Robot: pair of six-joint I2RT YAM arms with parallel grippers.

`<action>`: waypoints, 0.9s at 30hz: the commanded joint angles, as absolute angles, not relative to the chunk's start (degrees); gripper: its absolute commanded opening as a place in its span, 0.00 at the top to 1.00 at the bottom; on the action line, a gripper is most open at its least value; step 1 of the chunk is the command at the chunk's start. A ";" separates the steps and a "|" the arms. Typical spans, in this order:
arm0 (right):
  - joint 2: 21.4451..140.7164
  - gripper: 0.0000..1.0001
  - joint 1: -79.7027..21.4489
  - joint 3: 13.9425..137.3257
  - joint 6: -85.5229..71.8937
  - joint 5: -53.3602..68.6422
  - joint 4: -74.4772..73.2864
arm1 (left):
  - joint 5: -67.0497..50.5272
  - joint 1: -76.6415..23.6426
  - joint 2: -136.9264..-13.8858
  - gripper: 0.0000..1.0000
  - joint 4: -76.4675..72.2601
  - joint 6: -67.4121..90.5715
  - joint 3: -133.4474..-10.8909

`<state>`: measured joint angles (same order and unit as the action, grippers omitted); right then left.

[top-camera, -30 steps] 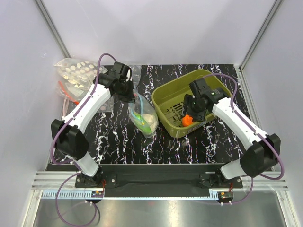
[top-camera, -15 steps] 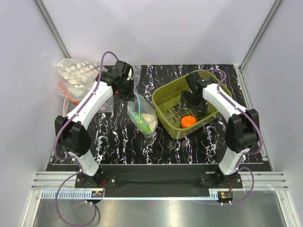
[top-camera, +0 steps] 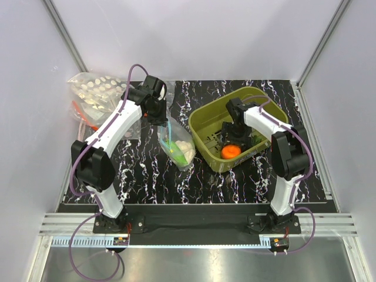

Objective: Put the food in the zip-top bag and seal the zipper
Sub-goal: Pick up the fake fruit from the bin.

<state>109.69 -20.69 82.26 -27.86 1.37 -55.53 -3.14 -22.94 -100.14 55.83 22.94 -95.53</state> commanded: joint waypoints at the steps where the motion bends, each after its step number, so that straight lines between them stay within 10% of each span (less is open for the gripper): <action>1: 110.13 0.38 -20.31 84.90 -28.47 2.73 -50.63 | -1.85 -22.68 -99.41 1.00 54.40 22.32 -96.95; 9: 103.99 0.65 -18.72 90.79 -28.48 2.64 -49.49 | -1.76 -22.94 -96.86 1.00 54.32 23.29 -96.06; 27: 83.42 0.62 -18.81 89.83 -22.94 21.78 -36.58 | 11.24 -35.77 -89.56 1.00 64.33 28.56 -102.74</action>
